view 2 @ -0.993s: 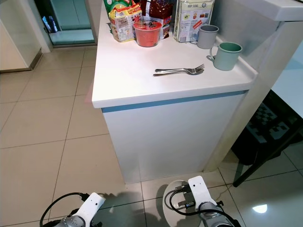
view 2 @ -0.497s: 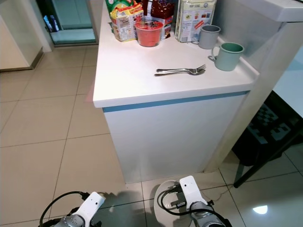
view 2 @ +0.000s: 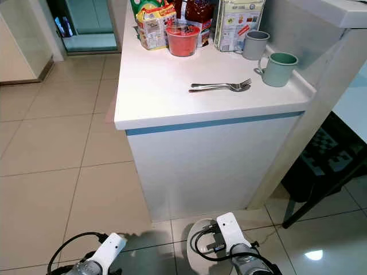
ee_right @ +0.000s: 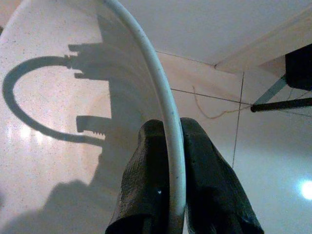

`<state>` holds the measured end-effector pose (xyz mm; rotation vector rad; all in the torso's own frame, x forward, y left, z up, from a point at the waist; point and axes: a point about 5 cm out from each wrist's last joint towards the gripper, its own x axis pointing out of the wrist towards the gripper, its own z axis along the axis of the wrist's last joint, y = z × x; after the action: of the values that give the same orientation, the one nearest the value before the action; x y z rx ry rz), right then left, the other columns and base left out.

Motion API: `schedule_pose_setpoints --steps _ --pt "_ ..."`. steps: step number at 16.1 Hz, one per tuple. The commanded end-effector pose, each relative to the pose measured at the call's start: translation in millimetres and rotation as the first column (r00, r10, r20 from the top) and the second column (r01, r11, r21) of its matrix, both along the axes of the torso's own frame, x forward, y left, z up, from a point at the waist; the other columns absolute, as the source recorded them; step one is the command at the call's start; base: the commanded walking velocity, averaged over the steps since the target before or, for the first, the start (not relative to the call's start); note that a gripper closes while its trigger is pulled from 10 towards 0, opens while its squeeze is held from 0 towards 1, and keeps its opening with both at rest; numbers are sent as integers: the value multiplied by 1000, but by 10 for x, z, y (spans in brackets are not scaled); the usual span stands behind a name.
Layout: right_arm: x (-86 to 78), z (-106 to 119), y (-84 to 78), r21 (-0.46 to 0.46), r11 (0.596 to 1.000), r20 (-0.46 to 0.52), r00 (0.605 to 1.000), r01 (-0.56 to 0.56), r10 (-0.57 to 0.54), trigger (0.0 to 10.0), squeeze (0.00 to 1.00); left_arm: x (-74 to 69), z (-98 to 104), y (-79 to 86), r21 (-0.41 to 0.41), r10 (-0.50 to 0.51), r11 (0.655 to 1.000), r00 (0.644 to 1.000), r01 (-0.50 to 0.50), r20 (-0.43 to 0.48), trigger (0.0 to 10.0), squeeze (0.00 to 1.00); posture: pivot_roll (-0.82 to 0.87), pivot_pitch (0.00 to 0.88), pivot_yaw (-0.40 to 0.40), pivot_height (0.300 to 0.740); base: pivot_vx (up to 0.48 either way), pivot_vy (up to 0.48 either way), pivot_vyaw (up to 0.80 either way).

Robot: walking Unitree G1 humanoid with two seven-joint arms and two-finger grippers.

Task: Setting the table

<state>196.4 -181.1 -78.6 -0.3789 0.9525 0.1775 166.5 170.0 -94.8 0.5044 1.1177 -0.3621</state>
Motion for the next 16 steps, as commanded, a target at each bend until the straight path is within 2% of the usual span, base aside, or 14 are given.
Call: schedule_pose_setpoints --steps 1,10,16 --pt "-96 -52 -13 -21 999 -55 998 -29 27 0 0 -26 -10 10 4 9 1000 1000 -9 -2 10000 0 102 0 0 740 0 0 0" --pt "-122 -66 10 -13 1000 -57 998 -25 24 0 0 -12 -4 7 7 -11 1000 1000 10 9 10000 0 85 0 8 740 0 0 0" --pt "-119 -67 27 -8 1000 -58 998 -20 19 0 0 -28 -9 39 1 19 1000 1000 -19 -14 10000 0 79 0 20 740 0 0 0"
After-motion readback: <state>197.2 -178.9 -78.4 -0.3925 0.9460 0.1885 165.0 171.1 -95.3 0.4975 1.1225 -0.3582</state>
